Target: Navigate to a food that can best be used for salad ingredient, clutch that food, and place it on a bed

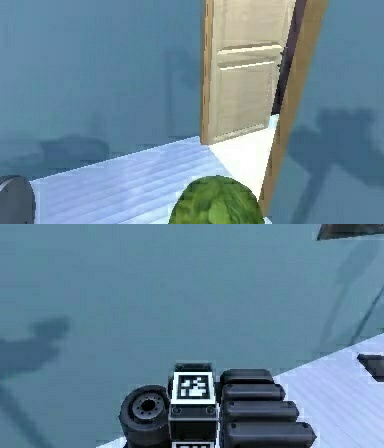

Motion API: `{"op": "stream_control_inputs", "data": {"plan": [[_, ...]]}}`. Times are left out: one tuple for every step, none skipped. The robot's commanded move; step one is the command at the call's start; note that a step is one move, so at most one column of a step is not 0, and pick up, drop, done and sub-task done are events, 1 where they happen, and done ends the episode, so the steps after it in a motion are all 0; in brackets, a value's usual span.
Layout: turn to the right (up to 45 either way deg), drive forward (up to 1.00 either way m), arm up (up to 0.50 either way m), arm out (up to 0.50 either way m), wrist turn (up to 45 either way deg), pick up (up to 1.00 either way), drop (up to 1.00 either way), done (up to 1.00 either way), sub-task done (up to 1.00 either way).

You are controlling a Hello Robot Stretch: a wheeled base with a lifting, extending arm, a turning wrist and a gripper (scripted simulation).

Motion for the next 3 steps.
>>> {"op": "stream_control_inputs", "data": {"plan": [[0.0, 0.55, 0.0, 0.0, 0.0, 0.0, 0.0, 0.0, 0.0], [6.0, 0.0, 0.0, 0.0, 0.0, 0.0, 0.0, 0.0, 0.0], [0.0, 0.55, 0.0, 0.0, 0.0, 0.0, 0.0, 0.0, 0.0]]}}
